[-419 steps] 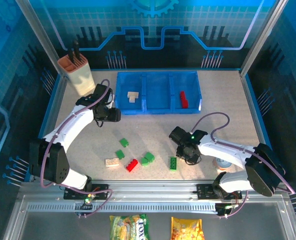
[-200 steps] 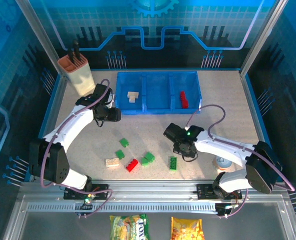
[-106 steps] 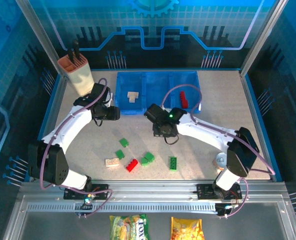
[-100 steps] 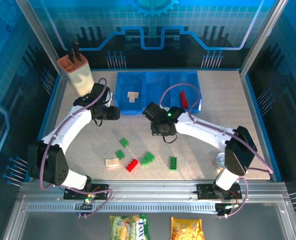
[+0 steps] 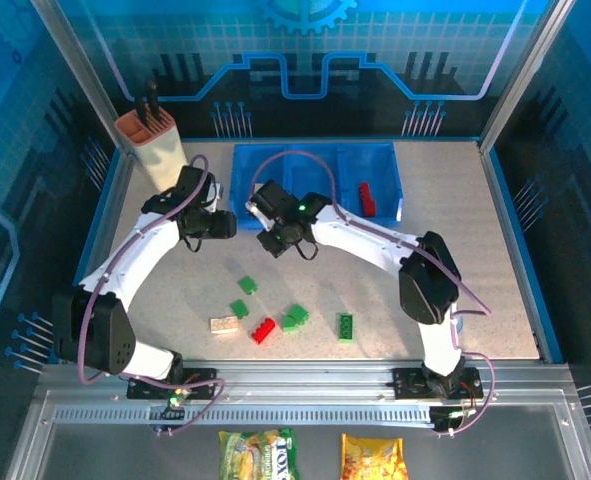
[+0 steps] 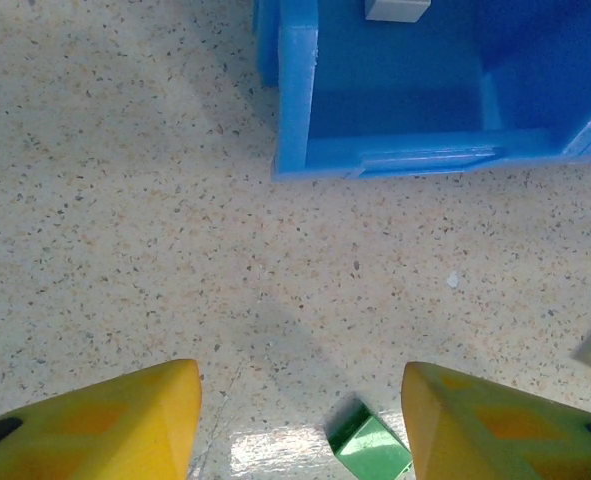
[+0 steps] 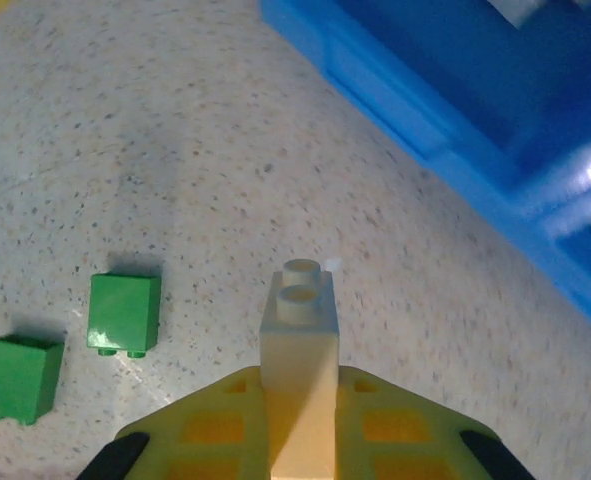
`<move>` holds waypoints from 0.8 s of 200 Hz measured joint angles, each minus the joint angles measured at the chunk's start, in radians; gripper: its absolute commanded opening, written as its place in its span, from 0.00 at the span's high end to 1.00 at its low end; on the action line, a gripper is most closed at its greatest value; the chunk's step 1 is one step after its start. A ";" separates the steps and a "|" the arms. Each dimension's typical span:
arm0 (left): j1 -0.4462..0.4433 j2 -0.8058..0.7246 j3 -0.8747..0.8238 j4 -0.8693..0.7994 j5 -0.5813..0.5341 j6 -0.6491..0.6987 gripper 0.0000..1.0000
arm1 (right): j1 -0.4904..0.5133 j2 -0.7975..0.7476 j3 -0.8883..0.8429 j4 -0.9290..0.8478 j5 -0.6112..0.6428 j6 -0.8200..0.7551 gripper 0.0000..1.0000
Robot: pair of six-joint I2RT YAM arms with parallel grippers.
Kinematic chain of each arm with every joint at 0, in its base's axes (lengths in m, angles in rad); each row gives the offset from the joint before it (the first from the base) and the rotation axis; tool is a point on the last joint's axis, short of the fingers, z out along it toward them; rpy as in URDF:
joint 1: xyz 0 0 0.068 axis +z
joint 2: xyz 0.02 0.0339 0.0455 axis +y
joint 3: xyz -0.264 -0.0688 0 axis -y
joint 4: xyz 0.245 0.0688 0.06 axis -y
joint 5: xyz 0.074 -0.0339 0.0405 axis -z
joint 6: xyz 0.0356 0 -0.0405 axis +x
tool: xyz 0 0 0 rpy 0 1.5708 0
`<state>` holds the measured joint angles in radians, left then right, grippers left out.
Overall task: Sort the legos into containers by color
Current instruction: Place the lego in the container.
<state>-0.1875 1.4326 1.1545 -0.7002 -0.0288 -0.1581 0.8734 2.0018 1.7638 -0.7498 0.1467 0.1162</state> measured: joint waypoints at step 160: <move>0.042 -0.023 0.000 0.000 -0.035 0.000 0.44 | -0.086 0.279 0.329 0.060 -0.012 -0.776 0.88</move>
<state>-0.1459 1.4097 1.1545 -0.7002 -0.0643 -0.1581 0.7872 2.2807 2.0926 -0.6903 0.1345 -0.6601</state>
